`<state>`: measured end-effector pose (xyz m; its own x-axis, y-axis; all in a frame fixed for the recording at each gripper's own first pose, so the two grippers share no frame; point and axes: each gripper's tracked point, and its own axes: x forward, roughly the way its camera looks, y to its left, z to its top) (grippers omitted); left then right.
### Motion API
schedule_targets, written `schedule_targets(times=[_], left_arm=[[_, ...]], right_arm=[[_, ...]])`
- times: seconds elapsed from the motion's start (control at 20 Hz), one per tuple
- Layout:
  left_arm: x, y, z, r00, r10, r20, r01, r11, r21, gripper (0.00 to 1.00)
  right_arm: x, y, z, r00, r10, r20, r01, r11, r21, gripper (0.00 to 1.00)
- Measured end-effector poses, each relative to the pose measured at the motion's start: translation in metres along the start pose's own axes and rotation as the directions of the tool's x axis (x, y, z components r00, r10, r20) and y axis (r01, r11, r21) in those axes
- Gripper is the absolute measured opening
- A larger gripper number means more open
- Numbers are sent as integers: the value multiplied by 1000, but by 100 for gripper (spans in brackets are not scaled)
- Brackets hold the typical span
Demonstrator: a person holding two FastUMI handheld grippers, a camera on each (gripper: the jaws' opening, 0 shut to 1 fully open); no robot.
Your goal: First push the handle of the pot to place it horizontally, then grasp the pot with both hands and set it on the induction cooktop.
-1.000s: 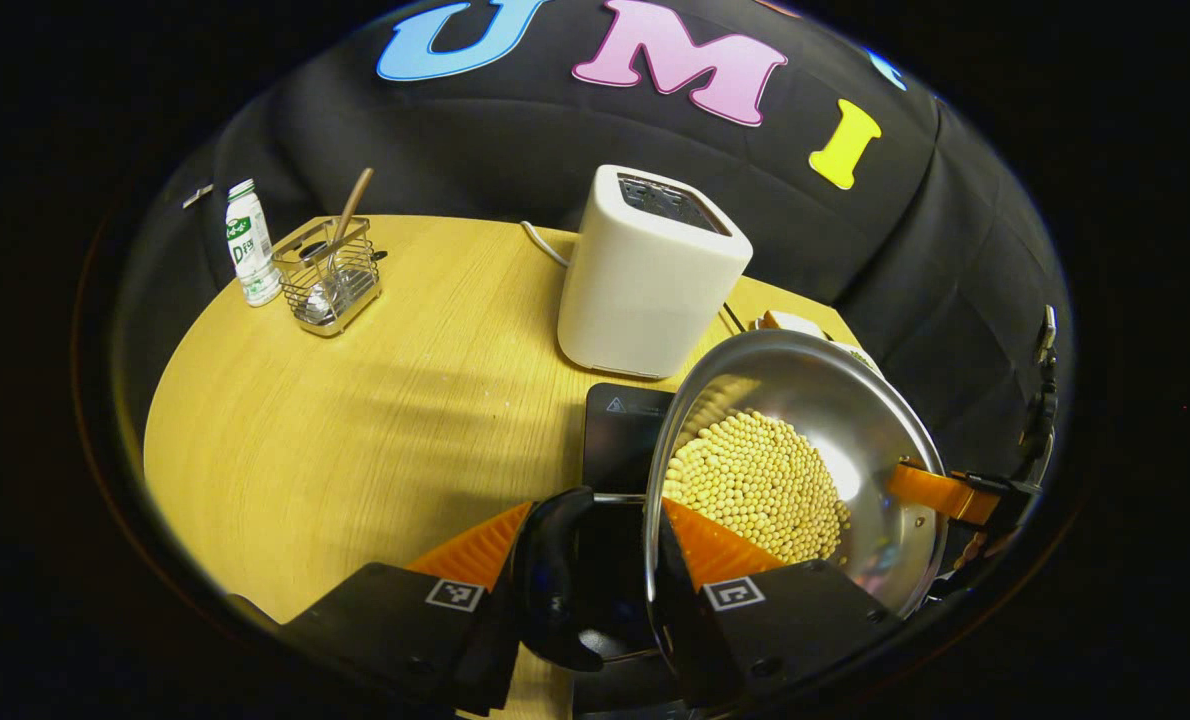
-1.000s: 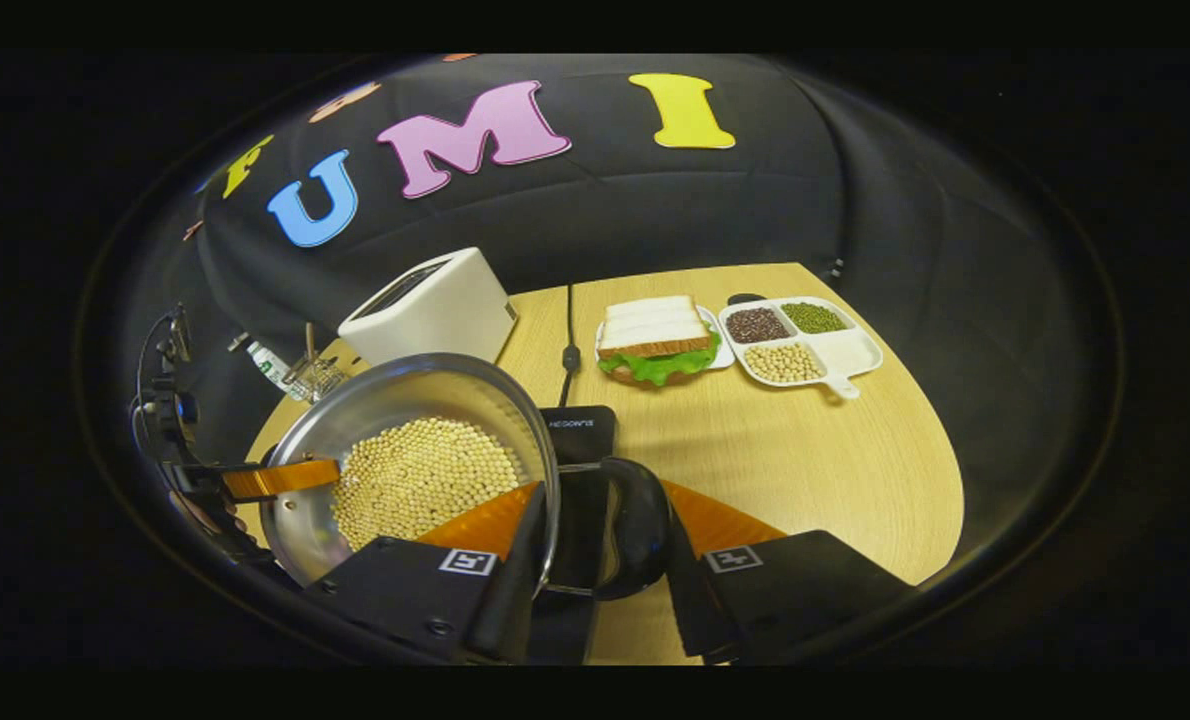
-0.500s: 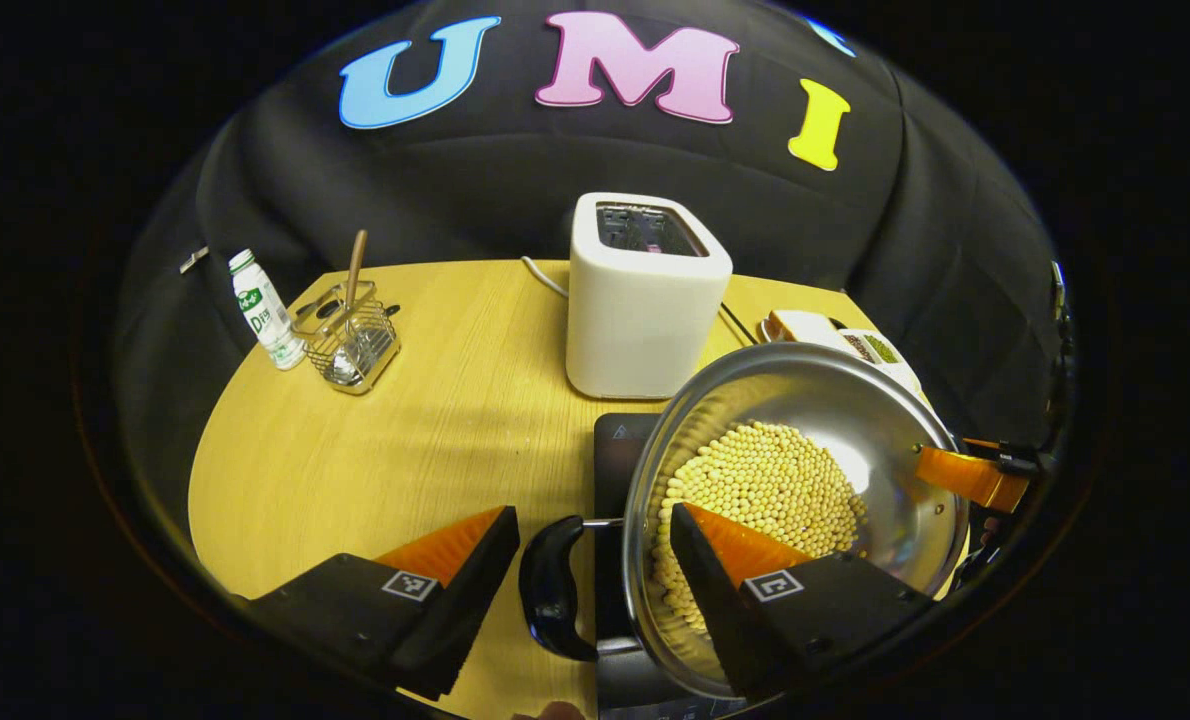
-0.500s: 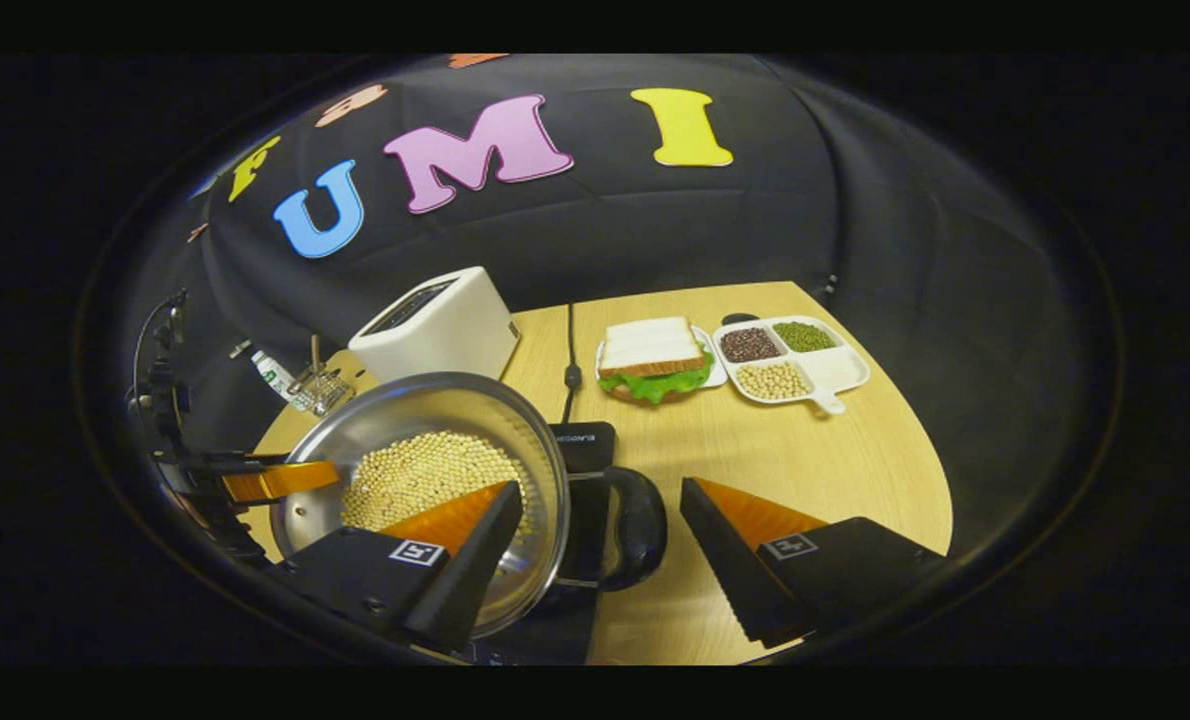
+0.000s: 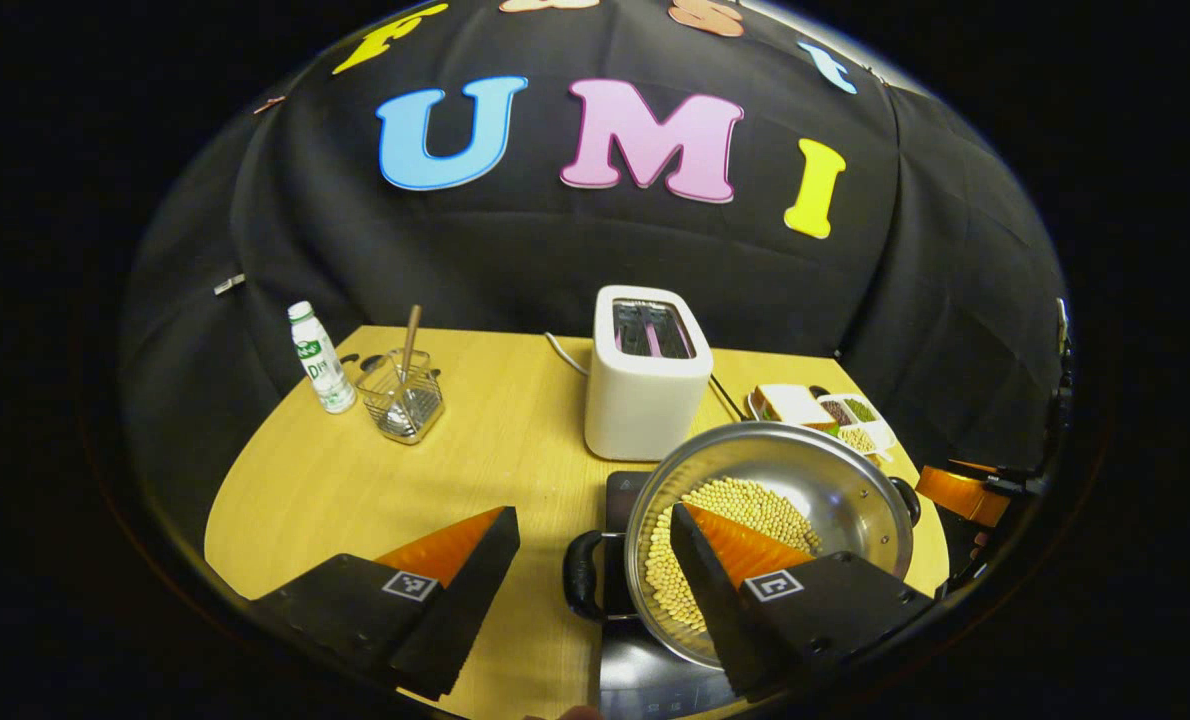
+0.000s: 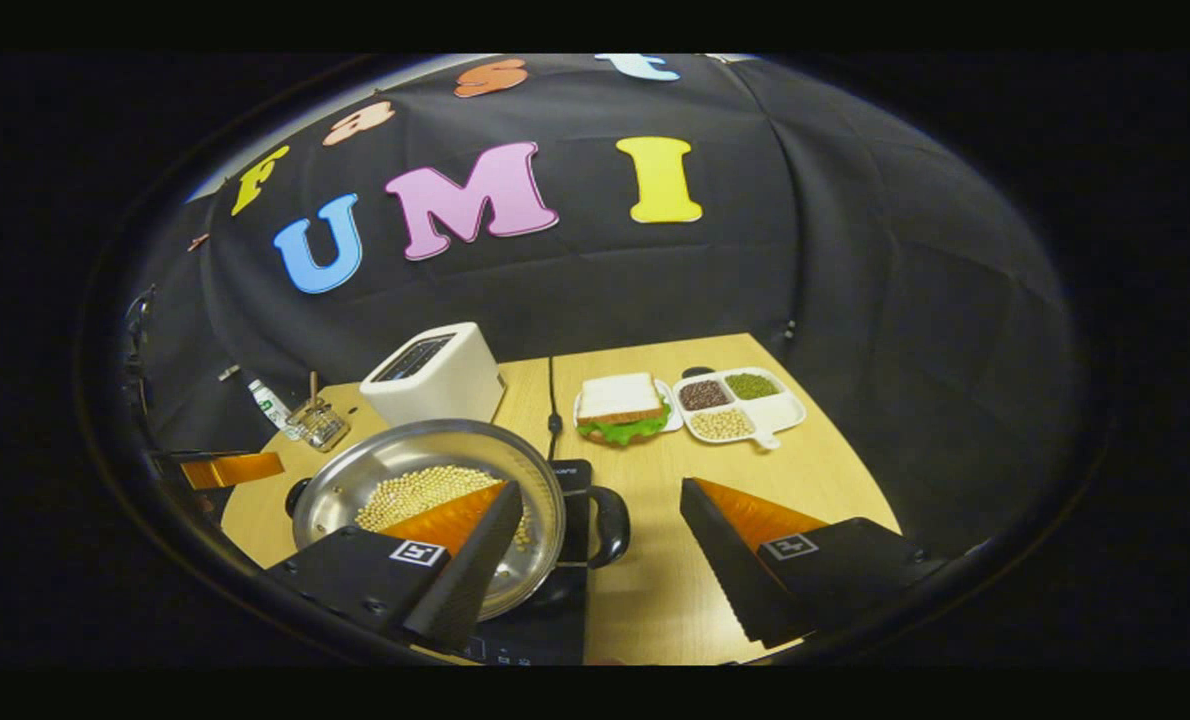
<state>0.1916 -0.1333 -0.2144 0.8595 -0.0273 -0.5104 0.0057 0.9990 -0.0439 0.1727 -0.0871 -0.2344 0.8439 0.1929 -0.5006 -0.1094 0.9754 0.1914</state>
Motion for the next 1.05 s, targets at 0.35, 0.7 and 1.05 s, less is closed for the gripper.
schedule_targets(times=[0.35,0.7,1.05], left_arm=[[-80,50,39,974,56,221,-44,997,-59,95],[-157,97,70,930,89,357,-83,996,-33,95],[-227,123,55,894,93,438,-95,995,-18,98]], right_arm=[[-65,20,46,979,-41,200,59,995,-82,98],[-138,52,71,935,-97,341,135,987,-89,99],[-216,86,68,897,-126,424,148,989,-21,98]])
